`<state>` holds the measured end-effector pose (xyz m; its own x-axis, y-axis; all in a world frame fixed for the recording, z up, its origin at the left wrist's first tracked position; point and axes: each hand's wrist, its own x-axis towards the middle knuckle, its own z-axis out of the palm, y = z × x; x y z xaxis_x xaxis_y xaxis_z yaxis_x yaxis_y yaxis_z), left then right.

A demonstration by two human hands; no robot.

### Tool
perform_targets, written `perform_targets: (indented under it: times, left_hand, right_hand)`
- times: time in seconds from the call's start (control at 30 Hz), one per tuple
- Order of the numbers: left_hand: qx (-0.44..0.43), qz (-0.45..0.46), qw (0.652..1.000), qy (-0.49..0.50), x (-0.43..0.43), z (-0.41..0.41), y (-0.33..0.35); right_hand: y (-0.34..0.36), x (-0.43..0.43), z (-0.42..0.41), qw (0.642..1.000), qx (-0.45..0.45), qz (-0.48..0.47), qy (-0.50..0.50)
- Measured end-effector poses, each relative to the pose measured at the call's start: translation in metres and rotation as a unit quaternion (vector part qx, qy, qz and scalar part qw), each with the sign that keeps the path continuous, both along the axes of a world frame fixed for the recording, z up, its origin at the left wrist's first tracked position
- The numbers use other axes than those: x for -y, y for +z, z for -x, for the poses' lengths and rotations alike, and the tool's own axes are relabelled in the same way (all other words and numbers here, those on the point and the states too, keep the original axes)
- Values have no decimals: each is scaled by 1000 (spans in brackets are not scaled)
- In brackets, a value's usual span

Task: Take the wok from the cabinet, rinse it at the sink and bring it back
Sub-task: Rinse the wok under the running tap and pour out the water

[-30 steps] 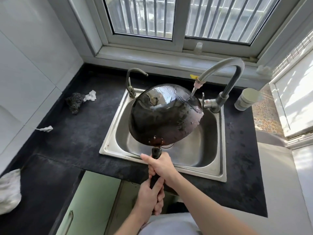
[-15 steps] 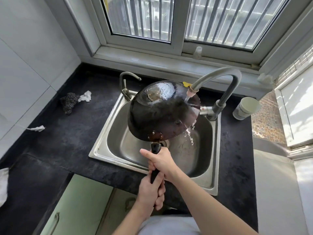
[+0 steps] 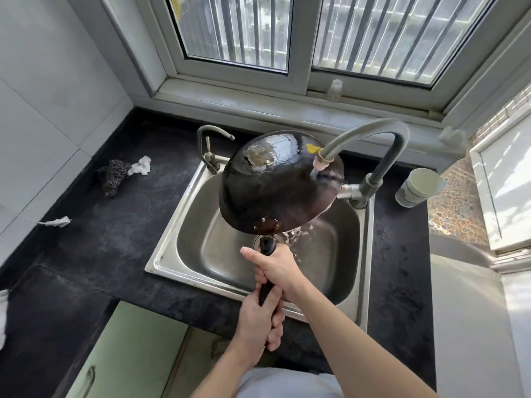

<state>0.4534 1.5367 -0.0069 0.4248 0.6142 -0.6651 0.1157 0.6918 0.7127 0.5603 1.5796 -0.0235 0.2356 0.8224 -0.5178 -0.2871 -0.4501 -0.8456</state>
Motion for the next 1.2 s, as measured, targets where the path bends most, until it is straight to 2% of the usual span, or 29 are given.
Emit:
perform_targets:
  times: [0.23, 0.53, 0.9, 1.07, 1.2]
  left_hand:
    - [4, 9, 1000, 0, 3, 18, 1]
    - [-14, 7, 1000, -23, 10, 59, 4]
    - [-56, -59, 994, -77, 17, 120, 1]
    - [-70, -88, 988, -103, 20, 138, -3]
    - [-78, -109, 985, -108, 19, 142, -4]
  right_hand:
    - [3, 4, 17, 999, 40, -6, 27]
    - [5, 15, 58, 999, 48, -6, 11]
    - [12, 37, 112, 998, -53, -12, -41]
    - [19, 46, 127, 997, -46, 21, -57]
    - [16, 44, 138, 992, -40, 50, -110]
